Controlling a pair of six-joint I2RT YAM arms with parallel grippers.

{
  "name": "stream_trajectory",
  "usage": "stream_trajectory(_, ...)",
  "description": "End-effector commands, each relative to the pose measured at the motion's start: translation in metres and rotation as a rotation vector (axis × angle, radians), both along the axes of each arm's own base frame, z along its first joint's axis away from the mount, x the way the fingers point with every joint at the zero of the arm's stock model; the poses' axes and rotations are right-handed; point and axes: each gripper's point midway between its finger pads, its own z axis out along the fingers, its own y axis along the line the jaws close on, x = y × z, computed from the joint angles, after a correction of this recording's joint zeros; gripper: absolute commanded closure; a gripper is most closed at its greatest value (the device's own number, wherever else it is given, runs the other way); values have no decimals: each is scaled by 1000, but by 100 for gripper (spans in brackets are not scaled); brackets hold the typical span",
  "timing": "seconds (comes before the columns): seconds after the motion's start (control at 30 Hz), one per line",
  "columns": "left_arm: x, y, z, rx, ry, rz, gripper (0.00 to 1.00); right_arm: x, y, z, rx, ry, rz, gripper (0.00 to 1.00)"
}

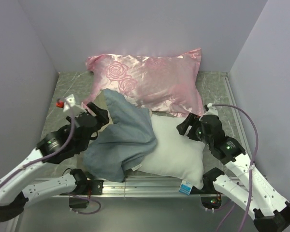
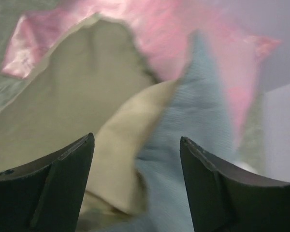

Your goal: Remove the pillowcase from the pillow

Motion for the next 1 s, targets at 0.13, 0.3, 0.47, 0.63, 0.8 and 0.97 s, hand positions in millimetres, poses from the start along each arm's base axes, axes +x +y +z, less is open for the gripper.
stream_trajectory(0.13, 19, -67, -71, 29, 140, -383, 33, 3, 26, 19, 1, -28, 43, 21)
stream_trajectory(0.3, -19, -139, -29, -32, 41, -641, 31, 1, 32, 16, 7, -28, 52, 21)
stream_trajectory(0.47, -51, -190, -48, 0, 108, -764, 28, 3, 38, 6, -4, -10, 56, 21)
stream_trajectory(0.63, -60, -192, -81, 51, 151, -702, 23, 5, 39, -5, -15, 9, 54, 21)
stream_trajectory(0.8, -29, -122, -43, 183, 59, -419, 20, 5, 38, -14, -24, 18, 50, 21)
stream_trajectory(0.97, -6, -55, -19, 279, 89, -156, 17, 5, 43, -17, -26, 26, 58, 21)
